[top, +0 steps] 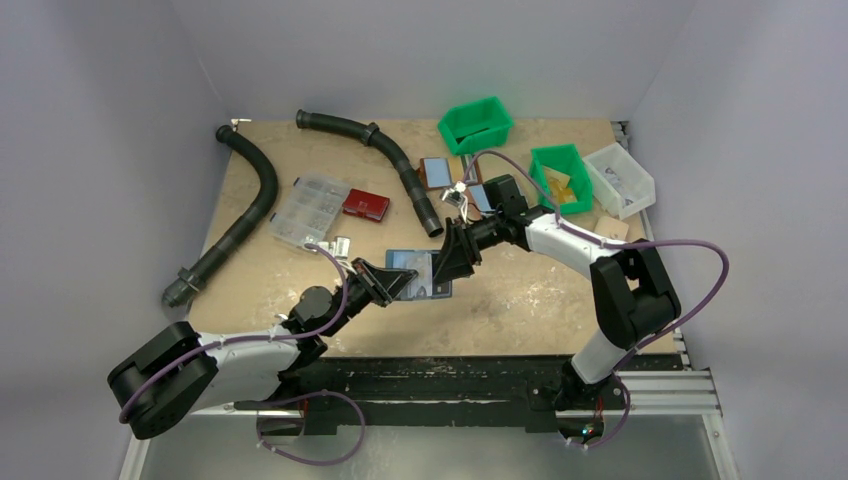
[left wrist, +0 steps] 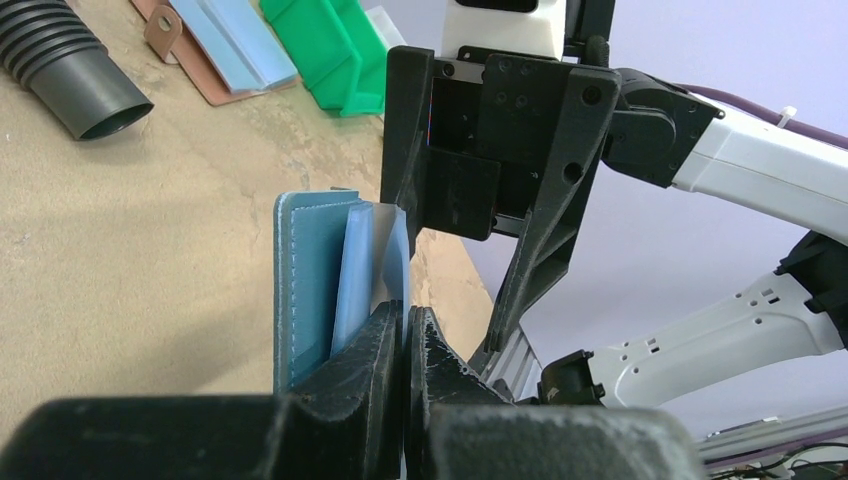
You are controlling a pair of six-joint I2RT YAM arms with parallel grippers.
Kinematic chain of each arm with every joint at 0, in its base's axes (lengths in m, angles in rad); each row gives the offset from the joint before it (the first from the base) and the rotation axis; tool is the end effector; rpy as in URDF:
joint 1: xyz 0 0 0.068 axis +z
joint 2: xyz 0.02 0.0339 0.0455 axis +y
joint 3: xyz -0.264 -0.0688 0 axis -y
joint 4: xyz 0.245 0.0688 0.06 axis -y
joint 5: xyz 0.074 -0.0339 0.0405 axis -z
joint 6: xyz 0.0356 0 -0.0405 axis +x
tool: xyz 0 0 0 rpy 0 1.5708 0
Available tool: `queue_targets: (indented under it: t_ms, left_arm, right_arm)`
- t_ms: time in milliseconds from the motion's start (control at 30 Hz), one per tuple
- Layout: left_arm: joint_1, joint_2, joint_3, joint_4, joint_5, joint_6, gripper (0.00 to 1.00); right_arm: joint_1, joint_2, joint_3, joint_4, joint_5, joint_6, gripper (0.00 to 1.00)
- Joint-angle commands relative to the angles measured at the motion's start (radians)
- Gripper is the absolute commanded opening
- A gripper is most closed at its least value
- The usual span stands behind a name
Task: Take the credit cards out of the card holder
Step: Remove the credit card from the card holder.
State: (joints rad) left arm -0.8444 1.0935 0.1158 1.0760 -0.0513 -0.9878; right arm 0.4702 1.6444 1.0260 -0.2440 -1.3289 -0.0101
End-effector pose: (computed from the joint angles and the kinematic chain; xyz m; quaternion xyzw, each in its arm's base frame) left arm 0.1305 -0.1441 0.1891 -0.0670 0.6682 -0.5771 0.4647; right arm 0.2763 0.1792 0.2210 -0.3834 0.6663 0.6254 0.1340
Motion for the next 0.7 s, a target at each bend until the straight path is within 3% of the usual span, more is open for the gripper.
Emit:
queue_targets:
  t_ms: [0,667]
  left_arm:
    - [0.002,-0.017,0.02,0.112,0.0,-0.008,0.0]
    - [-0.01,0.089,0.047,0.205,0.023,-0.027,0.0]
  right_arm:
    - [-0.006,-0.029,-0.012,0.068,-0.029,0.056,0.62]
    - [-0.011,-0.016,-0.046,0.193,-0.058,0.171,0.57]
